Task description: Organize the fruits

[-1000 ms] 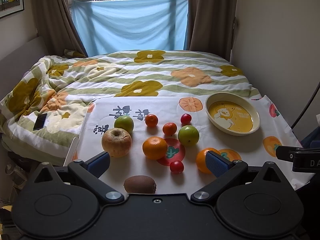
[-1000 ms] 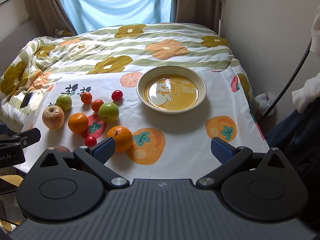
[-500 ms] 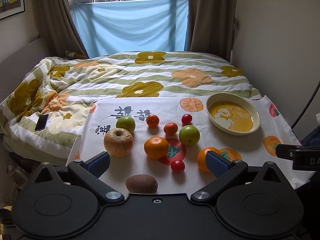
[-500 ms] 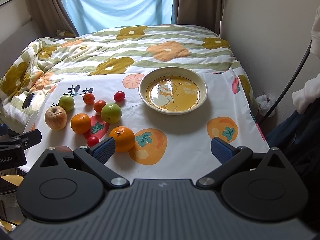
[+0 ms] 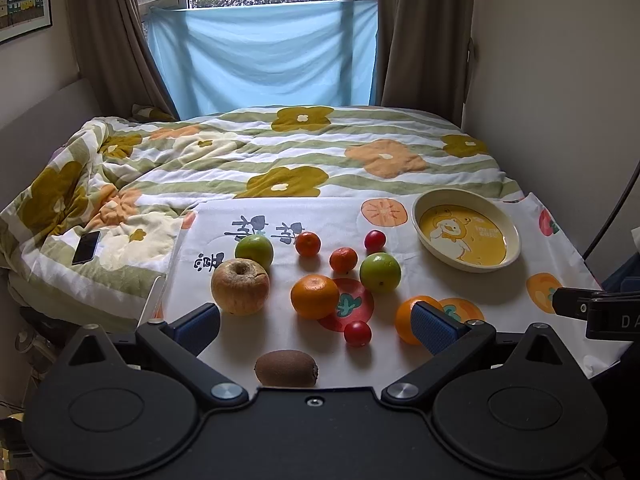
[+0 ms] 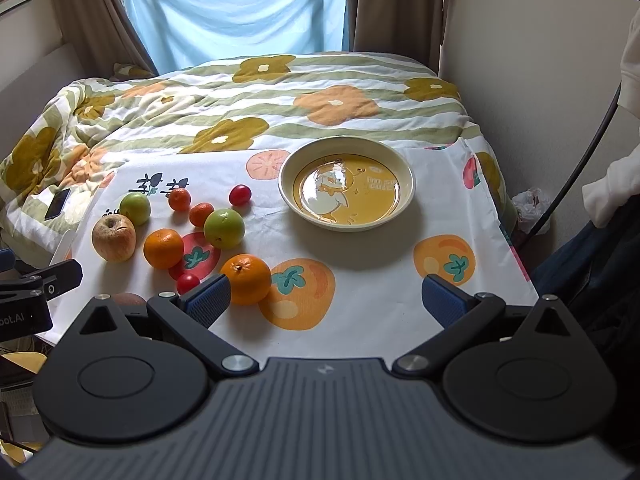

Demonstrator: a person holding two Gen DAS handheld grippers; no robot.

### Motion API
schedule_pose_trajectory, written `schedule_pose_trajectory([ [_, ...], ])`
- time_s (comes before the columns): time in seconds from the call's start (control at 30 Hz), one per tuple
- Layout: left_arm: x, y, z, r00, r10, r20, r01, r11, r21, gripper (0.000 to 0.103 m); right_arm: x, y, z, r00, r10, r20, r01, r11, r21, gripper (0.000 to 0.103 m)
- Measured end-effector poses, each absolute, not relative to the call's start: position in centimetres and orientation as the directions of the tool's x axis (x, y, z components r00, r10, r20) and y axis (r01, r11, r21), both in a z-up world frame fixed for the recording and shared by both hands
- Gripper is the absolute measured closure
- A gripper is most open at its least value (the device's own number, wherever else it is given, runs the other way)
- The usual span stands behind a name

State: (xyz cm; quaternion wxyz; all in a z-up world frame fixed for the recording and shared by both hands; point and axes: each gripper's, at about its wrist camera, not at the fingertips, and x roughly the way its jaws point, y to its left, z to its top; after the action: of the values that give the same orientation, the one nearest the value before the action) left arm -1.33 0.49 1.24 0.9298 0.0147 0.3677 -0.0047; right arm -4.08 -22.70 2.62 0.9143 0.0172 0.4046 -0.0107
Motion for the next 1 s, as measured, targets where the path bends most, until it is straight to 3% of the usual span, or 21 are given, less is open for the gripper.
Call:
schedule_pose_trajectory([
  [1.0,-1.57,1.33,1.63,0.735,0.007,-0.678,0.012,1.000,0.024,0.000,-4.19,-22.24,2.95,0.678,-0.004,-0.735,0.034,0.999,0.025,0.000],
])
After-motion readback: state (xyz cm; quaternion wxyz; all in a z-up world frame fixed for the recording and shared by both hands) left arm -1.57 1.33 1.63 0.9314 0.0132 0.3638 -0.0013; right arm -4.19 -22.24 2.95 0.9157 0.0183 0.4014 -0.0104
